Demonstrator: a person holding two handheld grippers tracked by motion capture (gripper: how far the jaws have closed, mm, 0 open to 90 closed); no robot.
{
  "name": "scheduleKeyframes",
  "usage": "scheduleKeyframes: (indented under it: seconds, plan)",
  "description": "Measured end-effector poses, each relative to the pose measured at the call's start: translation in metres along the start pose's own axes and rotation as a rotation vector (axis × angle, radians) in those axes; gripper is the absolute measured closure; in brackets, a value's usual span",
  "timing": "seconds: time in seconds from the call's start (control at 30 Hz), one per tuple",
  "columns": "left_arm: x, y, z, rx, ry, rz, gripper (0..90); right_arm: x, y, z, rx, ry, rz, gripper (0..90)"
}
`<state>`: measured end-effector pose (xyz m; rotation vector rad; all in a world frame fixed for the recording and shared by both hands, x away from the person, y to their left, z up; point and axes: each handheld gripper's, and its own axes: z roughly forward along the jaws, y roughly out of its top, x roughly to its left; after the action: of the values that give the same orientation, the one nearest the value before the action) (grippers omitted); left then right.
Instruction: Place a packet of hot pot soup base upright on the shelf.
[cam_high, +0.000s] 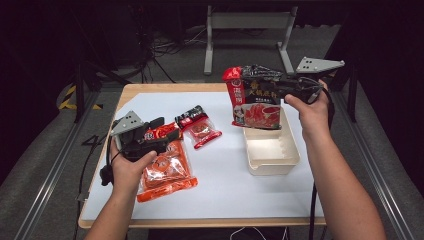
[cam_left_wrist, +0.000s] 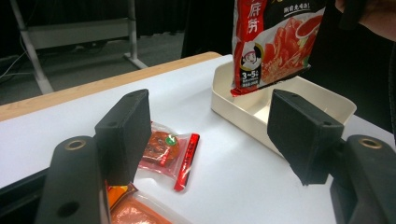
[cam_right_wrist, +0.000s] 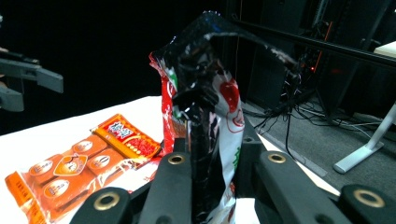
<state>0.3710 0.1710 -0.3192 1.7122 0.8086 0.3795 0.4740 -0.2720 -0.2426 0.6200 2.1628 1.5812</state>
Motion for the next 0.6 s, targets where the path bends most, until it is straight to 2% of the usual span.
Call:
scheduleKeyframes:
  seconds: [0.03,0.33,0.43,0.6]
  plan:
    - [0.001,0.000,-0.001,0.000,0.004,-0.001,31.5,-0.006,-0.001,0.000,-0.014,0.001,0.000,80.4]
    - [0.005,-0.001,-0.002,0.000,0.010,-0.020,31.1,-0.022,-0.003,0.004,-0.024,0.007,-0.022,80.4]
    - [0.006,-0.001,-0.002,0.000,0.008,-0.018,31.0,-0.026,-0.004,0.005,-0.032,0.000,-0.051,80.3]
    - [0.005,-0.003,-0.003,0.006,0.013,-0.024,30.8,-0.029,-0.007,0.007,-0.016,-0.001,-0.062,80.3]
